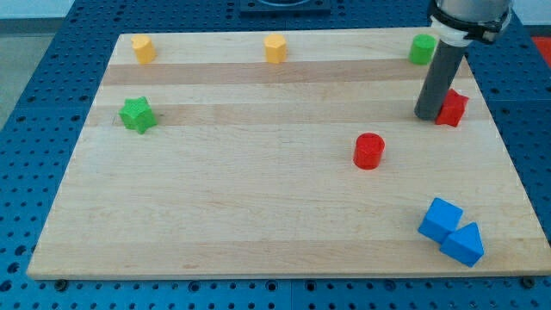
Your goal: Push the red circle towards the bottom center
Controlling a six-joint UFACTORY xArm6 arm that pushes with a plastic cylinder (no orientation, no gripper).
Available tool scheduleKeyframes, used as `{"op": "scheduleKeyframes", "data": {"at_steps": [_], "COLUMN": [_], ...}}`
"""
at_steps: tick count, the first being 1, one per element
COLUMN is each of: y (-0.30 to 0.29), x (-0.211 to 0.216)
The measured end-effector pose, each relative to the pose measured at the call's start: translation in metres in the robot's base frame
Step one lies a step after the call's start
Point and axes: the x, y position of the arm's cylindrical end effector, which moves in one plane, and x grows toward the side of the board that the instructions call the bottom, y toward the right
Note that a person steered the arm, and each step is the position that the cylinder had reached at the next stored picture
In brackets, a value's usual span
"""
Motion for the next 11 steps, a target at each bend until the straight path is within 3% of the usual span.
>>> {"op": "scheduleKeyframes", "data": {"at_steps": [2,5,8,11], "y": [-0.063,-0.063,-0.081,-0.168], "x": [0.022,0.072,0.076,0.096]}}
